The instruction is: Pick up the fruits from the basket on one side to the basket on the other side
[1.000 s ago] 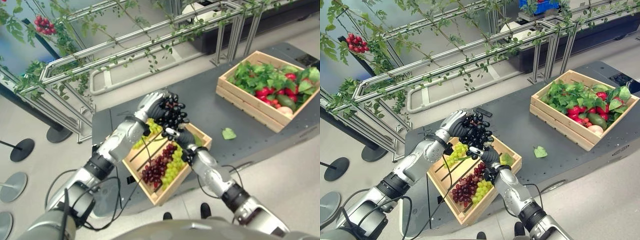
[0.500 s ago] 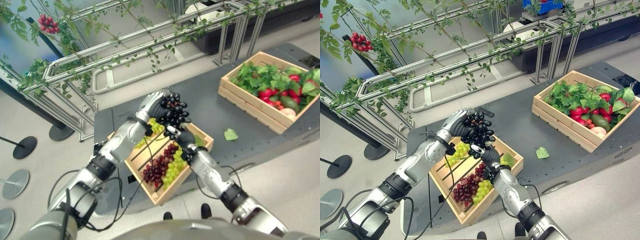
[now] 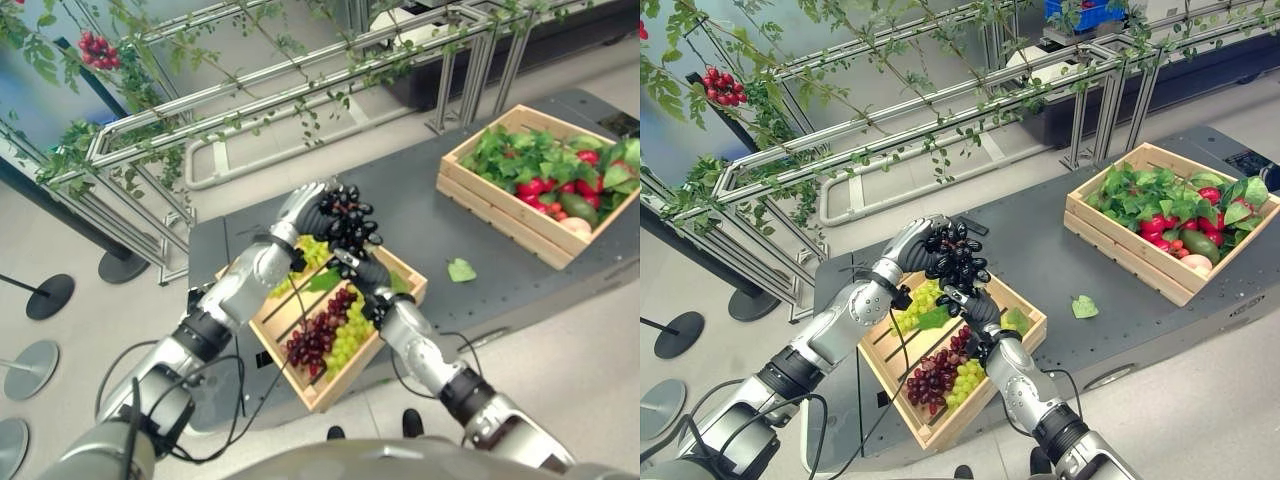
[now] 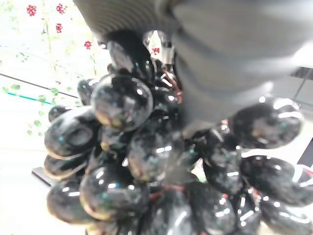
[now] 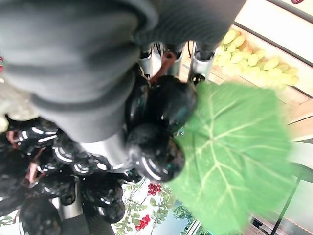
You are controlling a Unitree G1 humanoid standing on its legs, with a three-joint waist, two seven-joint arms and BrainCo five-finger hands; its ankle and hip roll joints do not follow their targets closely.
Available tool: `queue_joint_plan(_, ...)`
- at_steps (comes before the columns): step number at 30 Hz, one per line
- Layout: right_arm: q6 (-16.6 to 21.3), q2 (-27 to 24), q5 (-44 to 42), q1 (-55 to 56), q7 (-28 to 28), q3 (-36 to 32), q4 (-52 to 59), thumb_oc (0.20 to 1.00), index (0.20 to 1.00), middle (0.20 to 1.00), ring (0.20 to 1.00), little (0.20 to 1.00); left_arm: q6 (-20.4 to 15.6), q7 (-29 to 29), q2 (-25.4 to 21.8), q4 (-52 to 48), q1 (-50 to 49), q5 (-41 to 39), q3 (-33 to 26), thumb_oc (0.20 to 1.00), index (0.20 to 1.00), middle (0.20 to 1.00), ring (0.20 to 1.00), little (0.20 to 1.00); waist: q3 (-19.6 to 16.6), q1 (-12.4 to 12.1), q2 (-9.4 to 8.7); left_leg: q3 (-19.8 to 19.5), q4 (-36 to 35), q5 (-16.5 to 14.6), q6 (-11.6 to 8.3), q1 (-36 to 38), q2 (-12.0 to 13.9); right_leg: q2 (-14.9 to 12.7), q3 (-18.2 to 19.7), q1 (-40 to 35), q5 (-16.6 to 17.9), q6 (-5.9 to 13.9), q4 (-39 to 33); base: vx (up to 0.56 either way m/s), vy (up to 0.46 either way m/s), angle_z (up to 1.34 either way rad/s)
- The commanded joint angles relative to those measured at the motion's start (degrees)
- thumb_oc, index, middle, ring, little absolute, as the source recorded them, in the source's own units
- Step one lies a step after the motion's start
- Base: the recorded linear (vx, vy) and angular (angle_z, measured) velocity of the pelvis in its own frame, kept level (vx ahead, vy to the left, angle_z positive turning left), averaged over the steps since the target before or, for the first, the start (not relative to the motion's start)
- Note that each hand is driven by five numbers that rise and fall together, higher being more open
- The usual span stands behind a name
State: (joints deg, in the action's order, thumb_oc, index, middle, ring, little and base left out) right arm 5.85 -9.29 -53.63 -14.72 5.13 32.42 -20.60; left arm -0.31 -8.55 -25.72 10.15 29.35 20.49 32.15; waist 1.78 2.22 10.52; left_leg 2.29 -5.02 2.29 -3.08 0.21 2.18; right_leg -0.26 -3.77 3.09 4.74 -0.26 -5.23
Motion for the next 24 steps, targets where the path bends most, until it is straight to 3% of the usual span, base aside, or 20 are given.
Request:
queue_joint_plan(1, 2.2, 6.7, 1.2, -3.3, -0.6, 0.1, -1.7, 0.200, 0.200, 0.200, 0.200, 0.200, -2.6, -3.2, 2.0, -2.1, 3.4, -3.4, -2.6, 0.200, 0.200, 0.200, 0.200, 0.200, -2.4, -0.2, -3.61, 0.6, 0.5, -4.5, 0.52, 1.5, -3.5, -2.9, 0.5, -2.4, -5.3, 4.85, 0.2, 0.00, 0.000, 0.00)
queue_joint_plan(17, 1.7, 5.9, 3.7, -3.5, -1.0, 0.2, -1.9, 0.200, 0.200, 0.200, 0.200, 0.200, -2.6, -2.9, 1.9, -1.9, 3.3, -4.0, -2.9, 0.200, 0.200, 0.200, 0.200, 0.200, -2.4, -0.3, -4.02, 0.6, 0.5, -4.4, 0.47, 1.4, -3.5, -2.8, 0.4, -2.5, -5.3, 4.85, 0.2, 0.00, -0.001, 0.01)
queue_joint_plan(18, 1.6, 5.5, 5.3, -3.7, -0.9, 0.2, -1.8, 1.000, 1.000, 1.000, 1.000, 1.000, -2.7, -3.0, 1.7, -1.9, 3.3, -3.9, -3.0, 0.200, 0.200, 0.200, 0.200, 0.200, -2.4, -0.3, -4.06, 0.5, 0.5, -4.4, 0.46, 1.5, -3.4, -2.8, 0.3, -2.5, -5.3, 4.88, 0.2, 0.00, 0.000, 0.00)
queue_joint_plan(24, 1.9, 4.7, 8.5, -3.7, -0.3, -0.1, -1.4, 1.000, 1.000, 1.000, 1.000, 1.000, -2.9, -3.0, 1.5, -1.9, 3.0, -3.9, -3.2, 0.200, 0.200, 0.200, 0.200, 0.200, -2.5, -0.2, -4.01, 0.5, 0.5, -4.5, 0.51, 1.6, -3.4, -2.8, 0.4, -2.6, -5.4, 4.90, 0.2, 0.00, 0.000, 0.00)
